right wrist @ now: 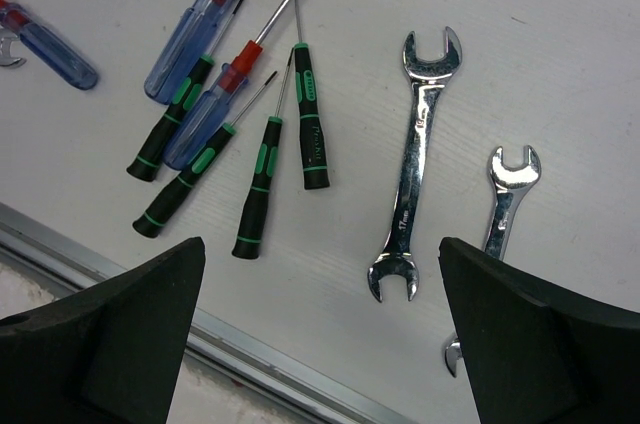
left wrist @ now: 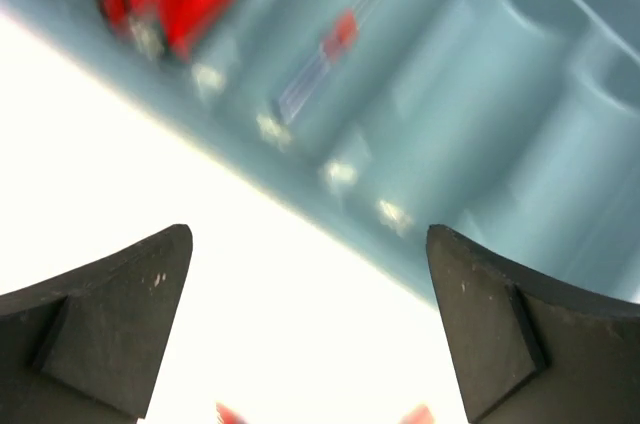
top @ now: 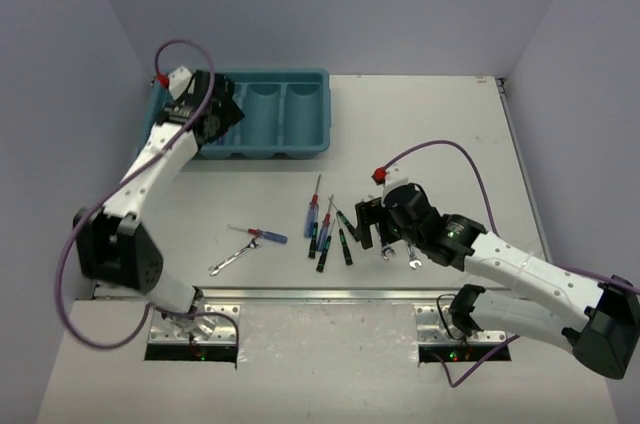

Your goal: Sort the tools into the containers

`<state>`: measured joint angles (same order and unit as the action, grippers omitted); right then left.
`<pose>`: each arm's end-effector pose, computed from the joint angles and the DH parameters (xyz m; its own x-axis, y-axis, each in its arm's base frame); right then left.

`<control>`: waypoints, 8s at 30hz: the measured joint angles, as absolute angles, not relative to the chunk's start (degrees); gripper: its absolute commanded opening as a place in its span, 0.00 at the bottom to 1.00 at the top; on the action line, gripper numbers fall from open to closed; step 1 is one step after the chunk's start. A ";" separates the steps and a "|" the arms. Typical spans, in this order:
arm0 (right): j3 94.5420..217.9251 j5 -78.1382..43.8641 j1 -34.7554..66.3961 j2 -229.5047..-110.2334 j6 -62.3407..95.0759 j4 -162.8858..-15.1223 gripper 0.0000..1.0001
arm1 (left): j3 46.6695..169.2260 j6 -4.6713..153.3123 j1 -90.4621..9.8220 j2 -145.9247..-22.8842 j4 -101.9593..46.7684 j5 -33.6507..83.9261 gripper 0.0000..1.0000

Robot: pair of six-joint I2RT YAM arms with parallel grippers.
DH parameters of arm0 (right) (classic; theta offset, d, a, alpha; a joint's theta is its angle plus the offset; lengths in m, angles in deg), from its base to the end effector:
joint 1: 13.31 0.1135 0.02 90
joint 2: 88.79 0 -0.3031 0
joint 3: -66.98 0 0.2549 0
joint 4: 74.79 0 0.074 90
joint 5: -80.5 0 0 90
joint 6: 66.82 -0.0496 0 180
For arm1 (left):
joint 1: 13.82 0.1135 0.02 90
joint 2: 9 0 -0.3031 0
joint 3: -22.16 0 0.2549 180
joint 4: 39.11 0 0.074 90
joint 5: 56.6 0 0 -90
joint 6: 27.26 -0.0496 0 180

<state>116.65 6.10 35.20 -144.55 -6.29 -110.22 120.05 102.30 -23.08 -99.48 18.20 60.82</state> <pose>0.1386 0.1366 0.2563 -0.6717 -0.0442 -0.7395 -0.2959 0.9311 0.2132 0.3504 -0.0340 0.3592 -0.4866 -0.4935 -0.7209 -0.5964 0.7906 -0.1387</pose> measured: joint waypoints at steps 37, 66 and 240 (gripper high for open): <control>111.48 8.48 35.20 -145.43 -5.31 -106.91 0.99 | 88.16 154.34 -52.87 -98.75 19.82 55.25 0.45; 111.14 8.48 35.20 -144.53 -5.33 -106.87 0.99 | 91.55 149.03 -52.87 -107.16 14.97 52.40 0.31; 162.73 14.72 40.51 -209.23 -35.24 -118.71 0.37 | 73.76 82.53 -14.20 -34.00 -0.42 13.68 1.00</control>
<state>162.73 14.72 40.51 -209.23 -35.24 -118.71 73.76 82.53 -14.20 -34.00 -0.42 13.68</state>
